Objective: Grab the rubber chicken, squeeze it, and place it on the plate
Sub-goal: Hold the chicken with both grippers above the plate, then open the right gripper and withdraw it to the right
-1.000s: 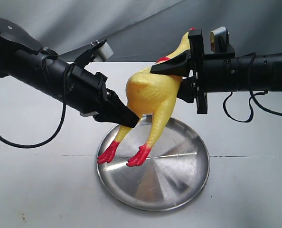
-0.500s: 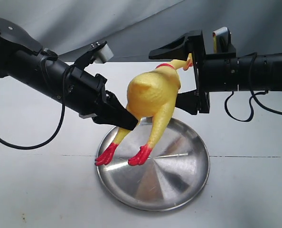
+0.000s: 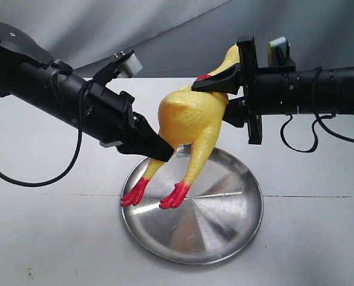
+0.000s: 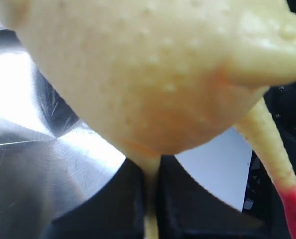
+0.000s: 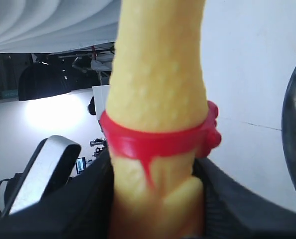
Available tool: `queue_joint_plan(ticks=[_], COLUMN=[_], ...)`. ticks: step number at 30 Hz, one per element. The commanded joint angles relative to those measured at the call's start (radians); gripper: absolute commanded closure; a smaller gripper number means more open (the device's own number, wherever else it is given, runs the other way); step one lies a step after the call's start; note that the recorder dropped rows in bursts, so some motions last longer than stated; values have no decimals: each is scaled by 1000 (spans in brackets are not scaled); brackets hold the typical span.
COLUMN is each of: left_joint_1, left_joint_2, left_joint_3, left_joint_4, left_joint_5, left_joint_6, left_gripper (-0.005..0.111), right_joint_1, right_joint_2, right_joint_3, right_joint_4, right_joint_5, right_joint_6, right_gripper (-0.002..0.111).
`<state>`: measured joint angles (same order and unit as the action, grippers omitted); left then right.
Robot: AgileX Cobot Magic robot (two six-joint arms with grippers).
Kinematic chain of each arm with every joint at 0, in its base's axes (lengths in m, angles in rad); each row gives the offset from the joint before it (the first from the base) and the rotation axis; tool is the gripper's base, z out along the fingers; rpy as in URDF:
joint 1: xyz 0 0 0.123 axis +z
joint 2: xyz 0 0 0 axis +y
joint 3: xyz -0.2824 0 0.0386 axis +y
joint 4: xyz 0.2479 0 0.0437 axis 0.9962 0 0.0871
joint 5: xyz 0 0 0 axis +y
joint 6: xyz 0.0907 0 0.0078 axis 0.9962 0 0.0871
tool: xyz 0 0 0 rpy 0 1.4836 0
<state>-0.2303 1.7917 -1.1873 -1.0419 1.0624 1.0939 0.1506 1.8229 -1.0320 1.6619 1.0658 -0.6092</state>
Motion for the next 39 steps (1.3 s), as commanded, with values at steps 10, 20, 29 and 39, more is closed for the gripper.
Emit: queue_joint_plan(ticks=[10, 20, 29, 39], left_joint_1=[-2, -2, -2, -2], left_joint_2=[-10, -10, -10, -12], left_joint_3=[-5, -5, -5, -5], left_joint_4=[-18, -18, -18, 21], left_joint_5=[7, 7, 7, -83], left_joint_6=[4, 4, 4, -20], left_gripper=[107, 107, 107, 107], right_joint_1=[0, 0, 0, -86], right_joint_2=[-2, -2, -2, -2], right_joint_3=[-5, -5, -5, -5], right_joint_4=[-9, -14, -14, -202], right_joint_5=[-4, -4, 15, 82], right_joint_6=[-104, -119, -120, -145], right_gripper=[101, 2, 3, 3])
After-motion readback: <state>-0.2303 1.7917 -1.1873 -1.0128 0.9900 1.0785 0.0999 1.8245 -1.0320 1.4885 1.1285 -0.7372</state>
